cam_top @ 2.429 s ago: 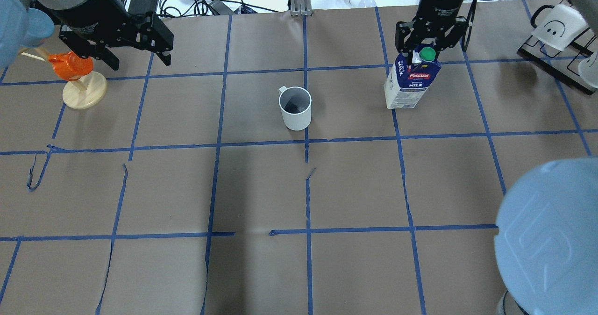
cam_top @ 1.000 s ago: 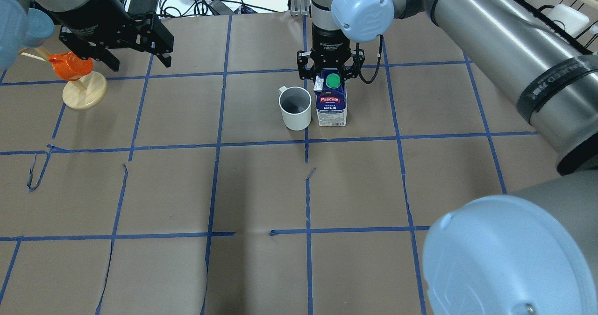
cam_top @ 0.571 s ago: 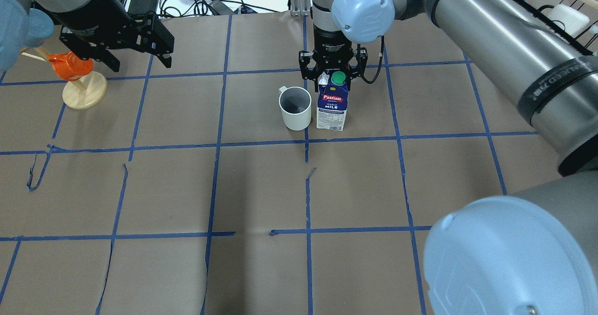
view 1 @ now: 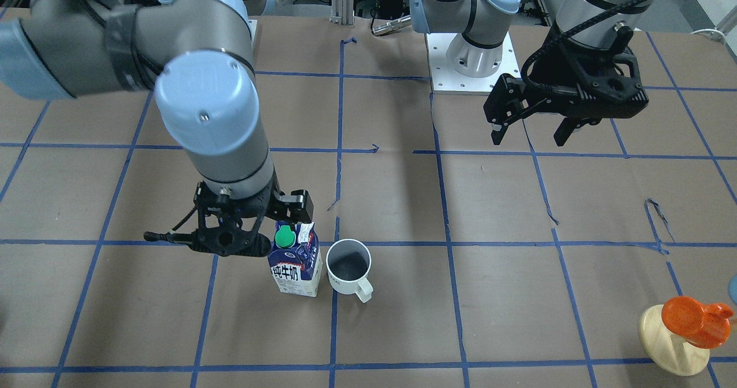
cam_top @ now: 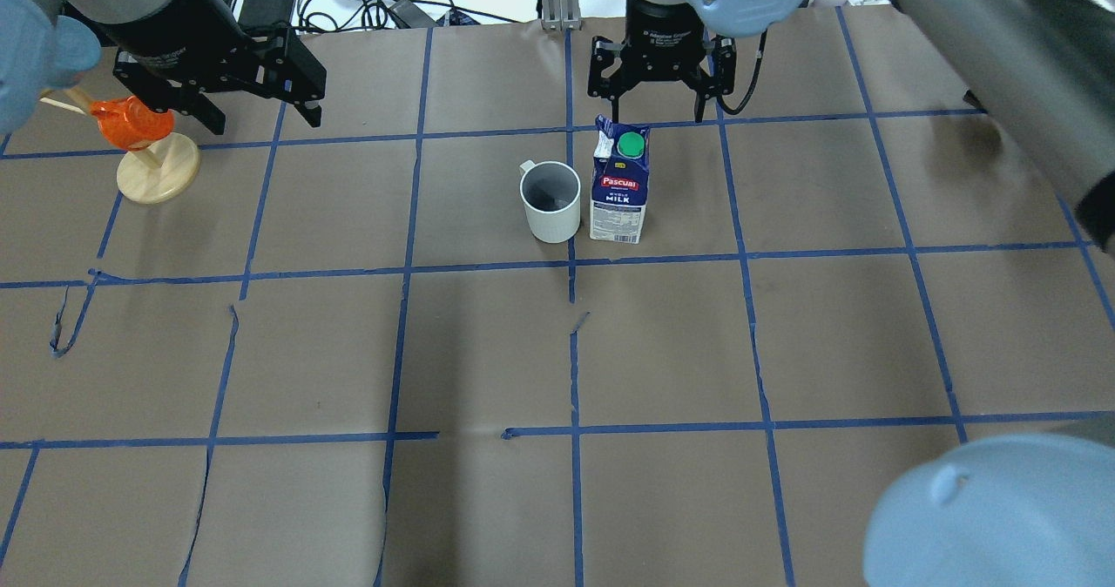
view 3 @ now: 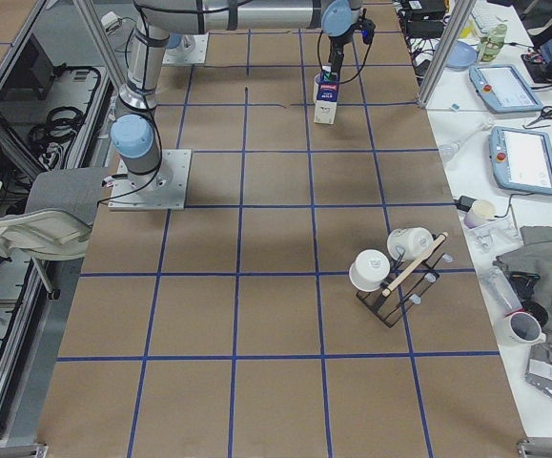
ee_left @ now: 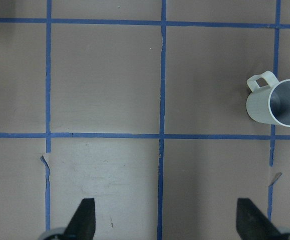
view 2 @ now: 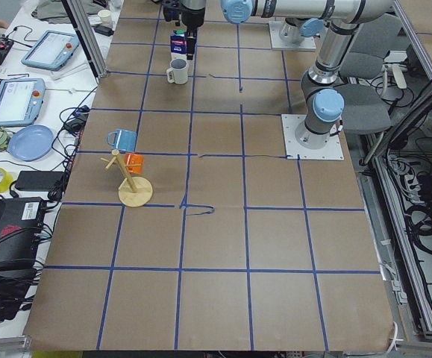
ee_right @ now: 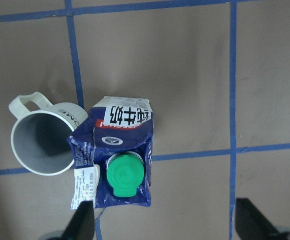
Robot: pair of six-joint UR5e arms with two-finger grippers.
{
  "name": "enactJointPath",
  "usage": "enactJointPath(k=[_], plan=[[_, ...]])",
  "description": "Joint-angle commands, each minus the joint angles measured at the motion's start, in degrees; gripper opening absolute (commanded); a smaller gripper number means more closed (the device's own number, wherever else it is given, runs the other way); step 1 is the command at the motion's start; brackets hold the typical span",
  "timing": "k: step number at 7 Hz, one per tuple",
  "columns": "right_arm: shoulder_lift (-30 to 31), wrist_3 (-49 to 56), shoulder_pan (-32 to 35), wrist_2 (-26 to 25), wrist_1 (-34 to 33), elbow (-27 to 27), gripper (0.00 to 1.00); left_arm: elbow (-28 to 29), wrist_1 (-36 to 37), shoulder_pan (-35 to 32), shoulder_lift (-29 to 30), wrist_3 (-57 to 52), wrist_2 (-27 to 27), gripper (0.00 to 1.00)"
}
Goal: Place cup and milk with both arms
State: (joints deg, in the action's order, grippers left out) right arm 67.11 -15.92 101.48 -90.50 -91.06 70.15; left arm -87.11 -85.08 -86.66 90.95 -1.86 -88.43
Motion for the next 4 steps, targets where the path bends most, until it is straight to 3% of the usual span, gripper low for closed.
enactJointPath(k=[1, 3, 4], plan=[[11.50, 7.86, -2.59, -0.90, 1.50, 4.96, 1.00, 0.01, 0.00, -0.09, 0.19, 0.45, 0.10, 1.00], [21.61, 12.48, -8.20, -0.47, -2.08, 17.50, 0.98, 0.01, 0.00, -0.09, 0.28, 0.36, 0.10, 1.00], [24.01, 12.41, -9.19, -0.38, -3.32, 20.35, 0.99, 0.01, 0.00, -0.09, 0.28, 0.36, 0.10, 1.00]])
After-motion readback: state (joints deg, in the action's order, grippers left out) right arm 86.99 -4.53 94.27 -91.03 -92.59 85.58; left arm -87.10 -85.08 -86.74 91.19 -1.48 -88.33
